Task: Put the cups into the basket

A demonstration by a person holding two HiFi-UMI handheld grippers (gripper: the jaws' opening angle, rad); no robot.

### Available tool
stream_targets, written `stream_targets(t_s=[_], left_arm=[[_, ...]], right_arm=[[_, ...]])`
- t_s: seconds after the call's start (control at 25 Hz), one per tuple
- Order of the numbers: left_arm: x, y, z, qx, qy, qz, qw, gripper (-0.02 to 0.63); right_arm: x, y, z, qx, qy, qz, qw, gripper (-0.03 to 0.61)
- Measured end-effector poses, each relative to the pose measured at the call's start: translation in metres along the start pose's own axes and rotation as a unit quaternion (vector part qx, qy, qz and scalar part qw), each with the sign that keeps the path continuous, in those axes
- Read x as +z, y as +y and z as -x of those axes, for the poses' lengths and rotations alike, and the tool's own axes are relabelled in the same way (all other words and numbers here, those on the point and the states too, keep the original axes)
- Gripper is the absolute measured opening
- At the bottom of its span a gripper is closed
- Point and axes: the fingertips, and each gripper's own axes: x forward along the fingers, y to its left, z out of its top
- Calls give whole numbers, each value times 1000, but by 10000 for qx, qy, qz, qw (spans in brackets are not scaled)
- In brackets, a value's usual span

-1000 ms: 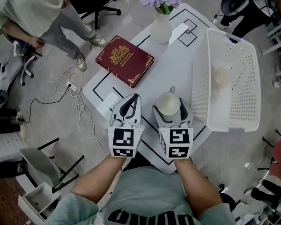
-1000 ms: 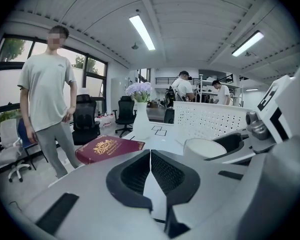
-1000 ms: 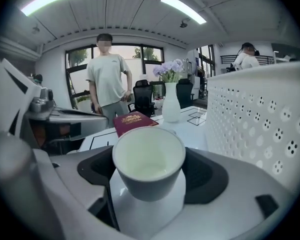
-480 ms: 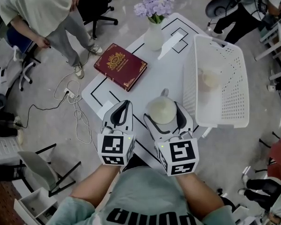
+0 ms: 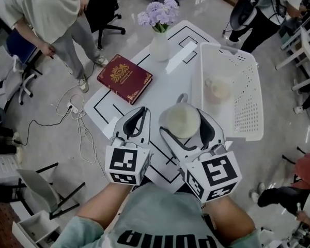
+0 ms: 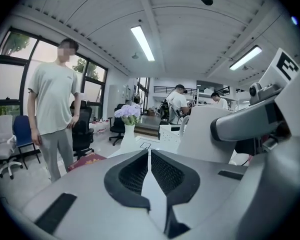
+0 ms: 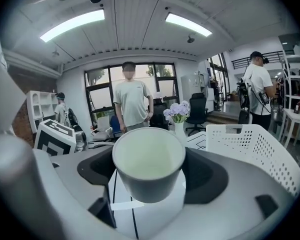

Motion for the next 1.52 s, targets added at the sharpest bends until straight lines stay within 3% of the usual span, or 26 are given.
stream_targets(t_s=[0.52,0.92,1.32,1.52], left_arm=[[12,-53,-27,-181,-132,-167,9996,8],[5,-75,-48,27,-7,-285,9996,8],[1,-78,-73,301,155,-366,9988,8],[-4,-74,-89,393,271,-390,9981,8]], right_arm=[[27,-82,47,-130,-26,337,9993,390],[13,-120,51,794,90,742,9940,390],[-9,-145,32,1733,514,1348,9742,390],[-24,-159,17,1904,781,1439,9680,390]])
